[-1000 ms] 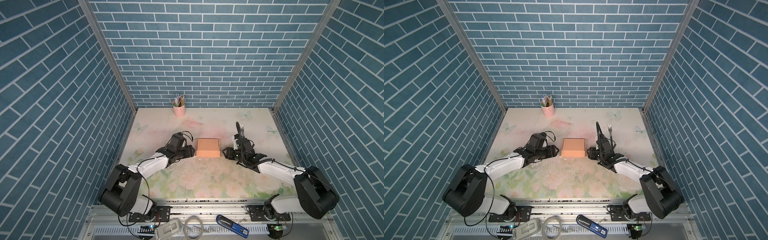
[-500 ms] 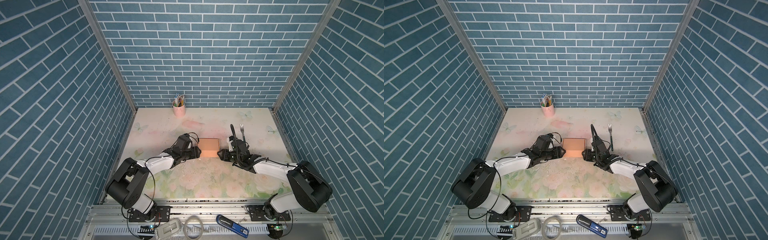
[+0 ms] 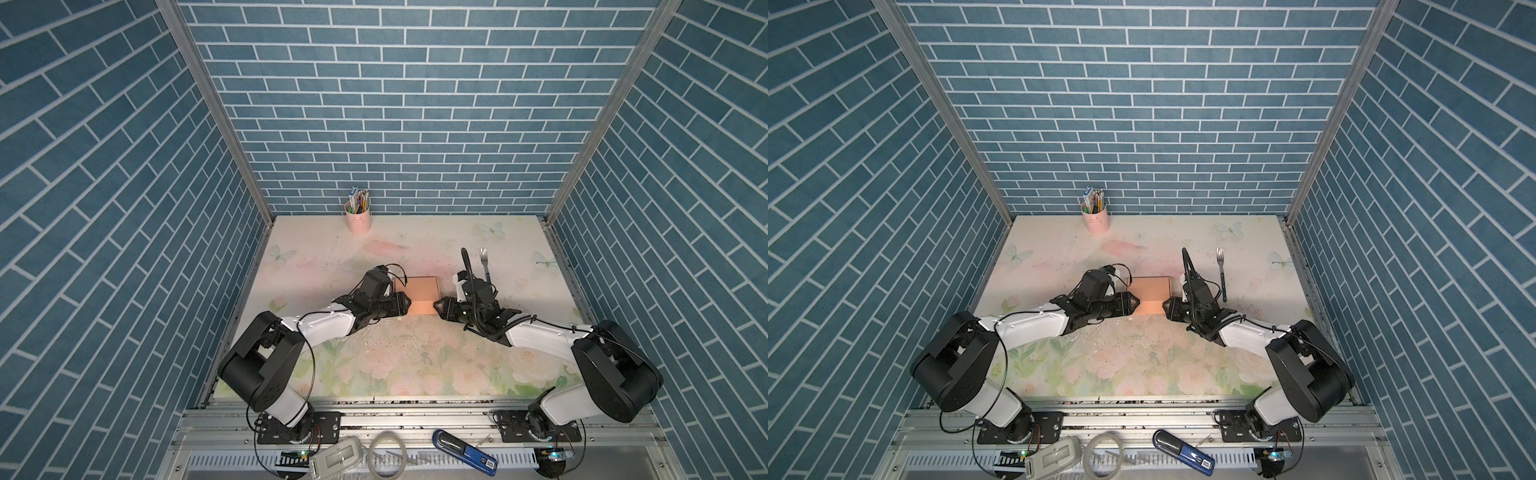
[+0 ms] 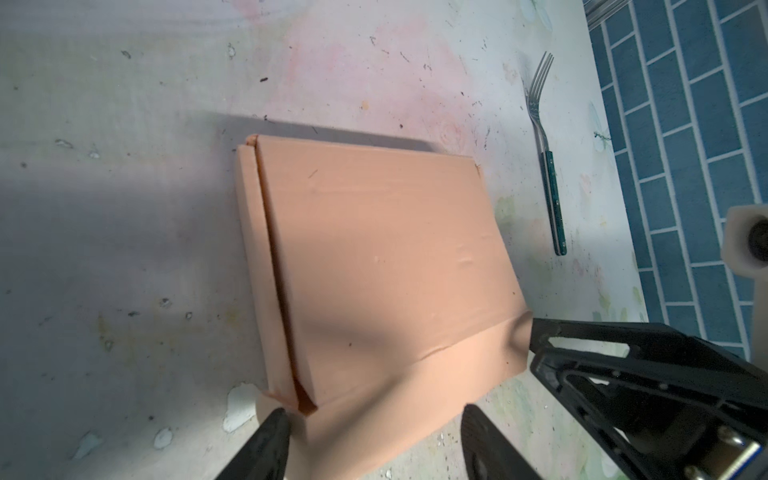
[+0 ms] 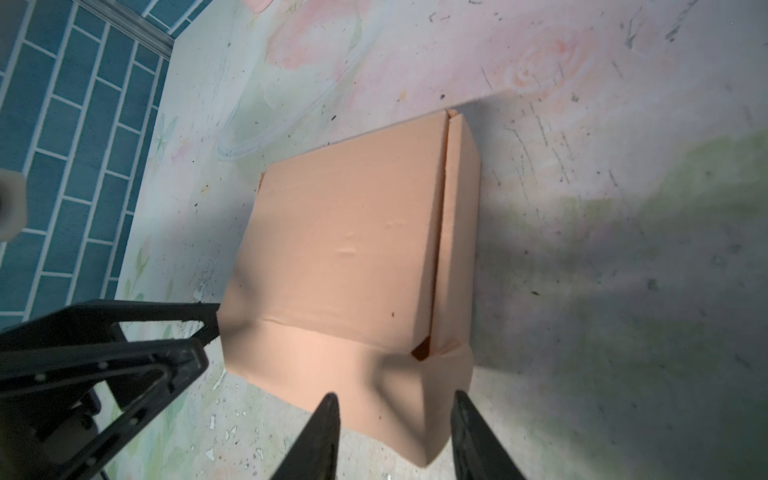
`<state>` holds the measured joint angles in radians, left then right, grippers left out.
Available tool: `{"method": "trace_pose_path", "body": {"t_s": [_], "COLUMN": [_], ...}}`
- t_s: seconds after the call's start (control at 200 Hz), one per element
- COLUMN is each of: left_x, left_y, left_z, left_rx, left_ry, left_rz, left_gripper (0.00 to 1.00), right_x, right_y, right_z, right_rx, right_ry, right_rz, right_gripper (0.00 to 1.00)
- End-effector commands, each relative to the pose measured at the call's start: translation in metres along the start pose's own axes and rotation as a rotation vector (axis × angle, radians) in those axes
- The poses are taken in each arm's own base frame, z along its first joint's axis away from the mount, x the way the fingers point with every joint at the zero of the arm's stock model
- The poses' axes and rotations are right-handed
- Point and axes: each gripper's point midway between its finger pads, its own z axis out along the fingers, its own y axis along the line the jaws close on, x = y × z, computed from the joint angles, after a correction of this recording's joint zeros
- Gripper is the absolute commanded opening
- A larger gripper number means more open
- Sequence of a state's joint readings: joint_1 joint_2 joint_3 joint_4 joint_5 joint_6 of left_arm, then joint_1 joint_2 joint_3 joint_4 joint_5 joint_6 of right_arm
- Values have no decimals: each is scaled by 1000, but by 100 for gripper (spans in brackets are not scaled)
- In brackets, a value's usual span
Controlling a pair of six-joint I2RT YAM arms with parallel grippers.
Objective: Fold the paper box
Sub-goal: 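Press the box sides inward with both grippers toward each other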
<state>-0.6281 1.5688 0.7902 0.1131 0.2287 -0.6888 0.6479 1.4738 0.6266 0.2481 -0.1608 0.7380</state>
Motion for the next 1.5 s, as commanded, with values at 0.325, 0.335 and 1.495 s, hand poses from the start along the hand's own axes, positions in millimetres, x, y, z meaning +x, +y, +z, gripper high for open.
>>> {"method": "trace_pose_path", "body": {"t_s": [0.325, 0.335, 1.495], "left_x": [0, 0, -2], "left_y": [-9, -9, -22], "left_z": [-3, -3, -18], "left_rx": [-11, -11, -21], "left_ry": [-2, -2, -9], "left_rz": [10, 9, -36], "left_gripper": [67, 67, 68], "right_x": [-5, -6, -7], "right_y": [13, 13, 23], "right_z": [-3, -3, -13], "right_rx": [-40, -42, -38], "right_ry": [-1, -3, 25], "right_rz": [31, 31, 40], "right_gripper": [38, 38, 40]}}
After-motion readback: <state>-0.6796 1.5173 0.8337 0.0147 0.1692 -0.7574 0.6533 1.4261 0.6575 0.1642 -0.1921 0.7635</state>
